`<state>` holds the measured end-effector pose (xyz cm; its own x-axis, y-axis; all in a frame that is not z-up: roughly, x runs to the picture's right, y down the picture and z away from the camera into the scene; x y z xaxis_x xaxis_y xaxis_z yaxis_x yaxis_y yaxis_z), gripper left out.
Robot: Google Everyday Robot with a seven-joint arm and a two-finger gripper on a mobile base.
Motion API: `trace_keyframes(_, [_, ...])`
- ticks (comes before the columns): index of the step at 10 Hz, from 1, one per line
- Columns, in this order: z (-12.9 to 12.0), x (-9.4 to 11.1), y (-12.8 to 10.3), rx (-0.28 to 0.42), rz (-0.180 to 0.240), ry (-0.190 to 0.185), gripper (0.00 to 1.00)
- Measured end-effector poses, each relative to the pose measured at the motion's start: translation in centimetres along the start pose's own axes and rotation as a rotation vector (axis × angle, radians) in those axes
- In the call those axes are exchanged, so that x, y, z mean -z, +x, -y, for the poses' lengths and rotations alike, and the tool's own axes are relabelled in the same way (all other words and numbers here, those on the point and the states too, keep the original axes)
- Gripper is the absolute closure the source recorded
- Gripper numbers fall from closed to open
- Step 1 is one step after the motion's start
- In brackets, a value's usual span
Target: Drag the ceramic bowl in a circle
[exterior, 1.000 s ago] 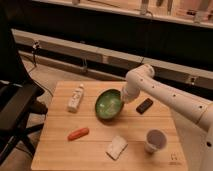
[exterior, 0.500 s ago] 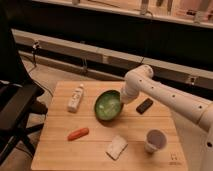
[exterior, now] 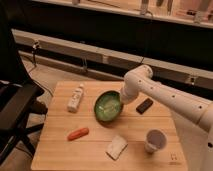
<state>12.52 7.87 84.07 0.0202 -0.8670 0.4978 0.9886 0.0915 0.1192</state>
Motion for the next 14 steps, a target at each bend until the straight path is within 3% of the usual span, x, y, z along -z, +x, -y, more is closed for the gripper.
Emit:
trace_keyframes(3, [1.7, 0.3, 3.3, 0.010, 0.012, 0.038, 1.00])
trace_keyframes(5, [1.0, 0.3, 7.0, -0.015, 0.020, 0.057, 1.00])
trace_keyframes(8, [-4.3, 0.1, 8.4, -0.095, 0.032, 0.035, 0.99])
trace_keyframes(10, [-9.2, 0.0, 7.9, -0.155, 0.040, 0.011, 0.88])
trace_keyframes(11, [-10.9, 0.4, 7.9, -0.151, 0.038, 0.015, 0.89])
trace_keyframes(12, [-12.2, 0.7, 7.7, -0.139, 0.037, 0.017, 0.96])
trace_keyframes(14, [-12.5, 0.8, 7.6, -0.121, 0.039, 0.015, 1.00])
